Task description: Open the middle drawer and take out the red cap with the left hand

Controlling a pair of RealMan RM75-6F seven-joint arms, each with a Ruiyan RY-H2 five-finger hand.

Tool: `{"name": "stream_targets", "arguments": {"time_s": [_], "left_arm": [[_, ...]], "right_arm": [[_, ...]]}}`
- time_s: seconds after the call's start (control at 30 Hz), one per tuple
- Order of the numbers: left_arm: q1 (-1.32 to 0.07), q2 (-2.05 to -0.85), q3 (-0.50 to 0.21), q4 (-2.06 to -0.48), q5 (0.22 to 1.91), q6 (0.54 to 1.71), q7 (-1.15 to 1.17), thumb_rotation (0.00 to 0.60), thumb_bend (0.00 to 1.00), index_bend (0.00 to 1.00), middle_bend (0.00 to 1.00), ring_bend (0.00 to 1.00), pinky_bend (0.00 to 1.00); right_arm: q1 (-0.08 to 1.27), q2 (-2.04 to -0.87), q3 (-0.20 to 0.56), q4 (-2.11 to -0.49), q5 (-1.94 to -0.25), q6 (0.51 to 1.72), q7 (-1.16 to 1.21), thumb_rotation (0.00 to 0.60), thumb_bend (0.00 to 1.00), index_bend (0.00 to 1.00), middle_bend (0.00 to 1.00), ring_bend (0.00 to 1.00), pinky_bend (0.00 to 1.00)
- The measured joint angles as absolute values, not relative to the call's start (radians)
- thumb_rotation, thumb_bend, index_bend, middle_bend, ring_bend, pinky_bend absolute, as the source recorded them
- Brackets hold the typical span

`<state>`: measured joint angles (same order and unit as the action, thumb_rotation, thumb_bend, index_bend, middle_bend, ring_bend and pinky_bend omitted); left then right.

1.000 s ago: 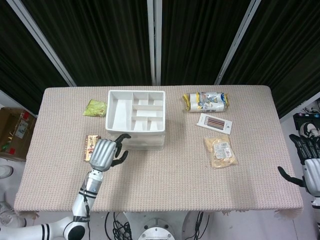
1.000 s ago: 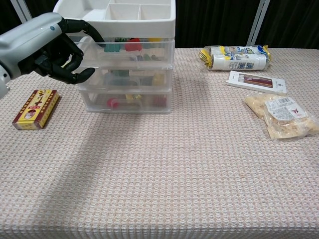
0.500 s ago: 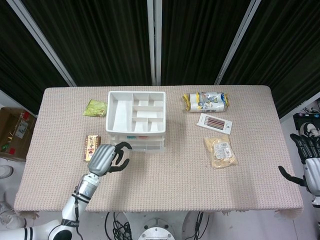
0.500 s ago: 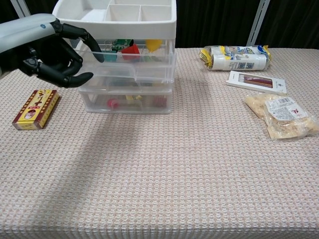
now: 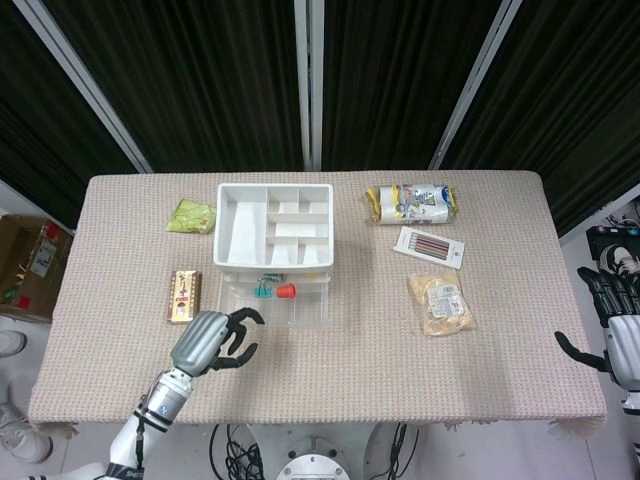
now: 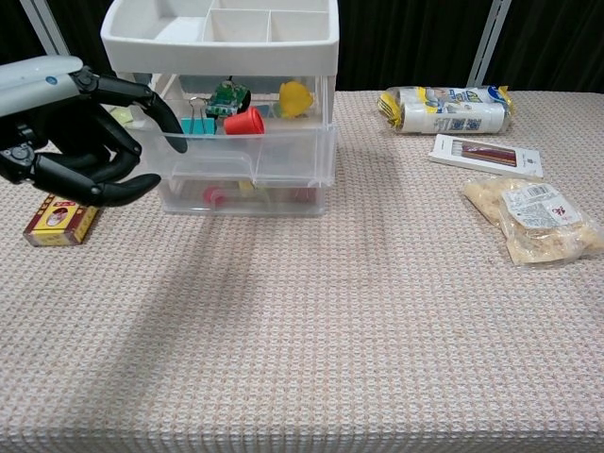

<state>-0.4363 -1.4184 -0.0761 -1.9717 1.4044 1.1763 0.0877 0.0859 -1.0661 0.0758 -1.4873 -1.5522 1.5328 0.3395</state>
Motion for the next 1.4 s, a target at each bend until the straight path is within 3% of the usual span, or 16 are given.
{"name": "stream_targets", "arguments": {"time_s": [0.1, 0.33, 0.53, 0.7, 1.03, 1.4], "left_arm": [[-0.435, -1.419, -0.076, -1.972, 1.410, 1.182, 0.086, 0.600, 0.33, 0.24, 0.83, 0.90, 1.00], [-0.423, -1.391, -0.052, -1.992, 1.459, 1.208, 0.113, 0.600, 0.33, 0.21, 0.82, 0.90, 1.00], [-0.415, -1.311, -0.042, -2.035, 1.520, 1.235, 0.157, 0.600, 0.31, 0.27, 0.82, 0.90, 1.00], [-0.444, -1.270, -0.093, -2.027, 1.544, 1.240, 0.223, 0.600, 0.34, 0.34, 0.84, 0.91, 1.00], [-0.630, -1.229, -0.209, -1.905, 1.520, 1.057, 0.431, 0.600, 0.33, 0.36, 0.85, 0.91, 1.00], [-0.757, -1.260, -0.238, -1.848, 1.368, 0.918, 0.517, 0.600, 0.24, 0.33, 0.85, 0.91, 1.00]], "right_arm": [[0.085, -1.064, 0.077, -1.491, -1.551, 1.534, 0.337, 0.600, 0.17, 0.00, 0.08, 0.00, 0.04], [0.081, -1.058, 0.078, -1.496, -1.552, 1.542, 0.336, 0.600, 0.17, 0.00, 0.08, 0.00, 0.04], [0.074, -1.052, 0.077, -1.499, -1.557, 1.556, 0.334, 0.600, 0.17, 0.00, 0.08, 0.00, 0.04], [0.071, -1.048, 0.074, -1.505, -1.571, 1.568, 0.329, 0.600, 0.17, 0.00, 0.08, 0.00, 0.04], [0.058, -1.043, 0.069, -1.516, -1.572, 1.581, 0.319, 0.600, 0.17, 0.00, 0.08, 0.00, 0.04], [0.050, -1.043, 0.067, -1.518, -1.568, 1.584, 0.316, 0.600, 0.17, 0.00, 0.08, 0.00, 0.04]]}}
